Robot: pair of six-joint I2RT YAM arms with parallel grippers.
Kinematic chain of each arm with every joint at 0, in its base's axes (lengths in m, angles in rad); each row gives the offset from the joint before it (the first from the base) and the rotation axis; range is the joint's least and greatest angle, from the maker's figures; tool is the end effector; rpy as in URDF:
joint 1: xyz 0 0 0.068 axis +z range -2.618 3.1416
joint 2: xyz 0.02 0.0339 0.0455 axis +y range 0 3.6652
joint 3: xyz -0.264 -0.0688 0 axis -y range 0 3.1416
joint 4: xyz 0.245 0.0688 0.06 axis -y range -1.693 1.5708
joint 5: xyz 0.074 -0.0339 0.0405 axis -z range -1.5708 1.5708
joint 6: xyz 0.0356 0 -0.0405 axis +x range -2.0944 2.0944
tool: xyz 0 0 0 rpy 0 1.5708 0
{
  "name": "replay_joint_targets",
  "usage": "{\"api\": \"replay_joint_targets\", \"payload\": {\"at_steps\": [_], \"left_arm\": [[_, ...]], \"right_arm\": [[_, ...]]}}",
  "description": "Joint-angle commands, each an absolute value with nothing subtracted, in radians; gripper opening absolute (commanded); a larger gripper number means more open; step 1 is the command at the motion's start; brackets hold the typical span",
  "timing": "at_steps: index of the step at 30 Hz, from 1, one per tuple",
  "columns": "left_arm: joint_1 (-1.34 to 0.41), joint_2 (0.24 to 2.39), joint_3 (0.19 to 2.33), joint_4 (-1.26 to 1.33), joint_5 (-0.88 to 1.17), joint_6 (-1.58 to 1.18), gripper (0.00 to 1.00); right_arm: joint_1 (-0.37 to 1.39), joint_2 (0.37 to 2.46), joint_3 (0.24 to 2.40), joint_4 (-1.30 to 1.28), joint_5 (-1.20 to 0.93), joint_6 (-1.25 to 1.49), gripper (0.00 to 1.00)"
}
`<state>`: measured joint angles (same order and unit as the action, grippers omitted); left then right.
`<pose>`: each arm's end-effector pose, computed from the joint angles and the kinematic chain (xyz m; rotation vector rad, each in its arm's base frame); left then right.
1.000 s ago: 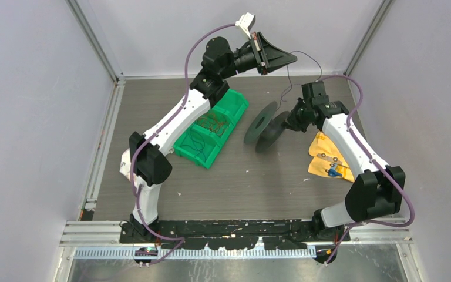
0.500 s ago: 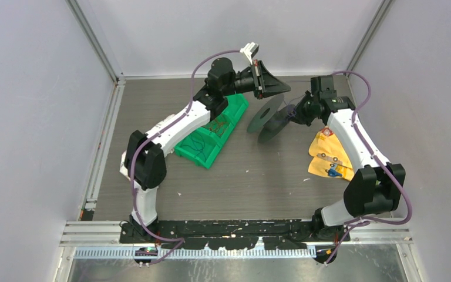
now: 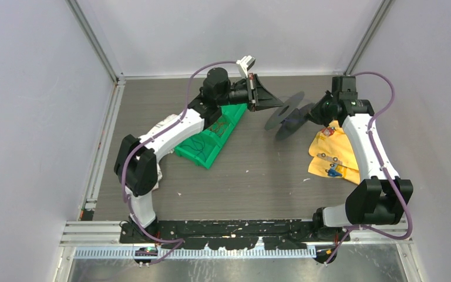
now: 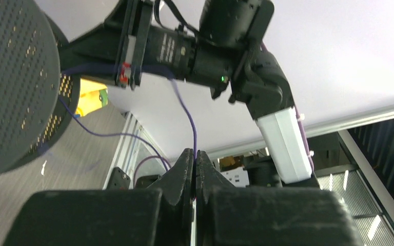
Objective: Wrap the cables
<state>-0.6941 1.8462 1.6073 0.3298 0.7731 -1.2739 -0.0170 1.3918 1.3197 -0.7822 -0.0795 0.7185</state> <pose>0.3247 -0.3026 0.3769 0.2512 1.9296 -2.0215 0.2936 -0.0022 0.3329 0.8516 2.3125 0.4090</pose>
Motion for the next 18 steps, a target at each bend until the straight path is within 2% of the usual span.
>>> {"api": "replay_joint_targets", "payload": {"at_steps": [1, 11, 16, 18], "left_arm": [[-0.691, 1.771, 1.547, 0.416, 0.868, -1.256, 0.01], [-0.693, 1.734, 1.360, 0.381, 0.967, -1.188, 0.01], [-0.692, 1.739, 1.368, 0.115, 0.948, -1.022, 0.00], [-0.692, 1.749, 1.388, -0.091, 0.878, -0.907, 0.01]], "right_arm": [[-0.051, 1.358, 1.350, -0.728, -0.092, 0.707, 0.00], [-0.063, 1.366, 1.391, -0.742, -0.089, 0.700, 0.00], [-0.067, 1.365, 1.398, -0.748, -0.080, 0.698, 0.01], [-0.069, 1.365, 1.406, -0.750, -0.077, 0.698, 0.01]]}}
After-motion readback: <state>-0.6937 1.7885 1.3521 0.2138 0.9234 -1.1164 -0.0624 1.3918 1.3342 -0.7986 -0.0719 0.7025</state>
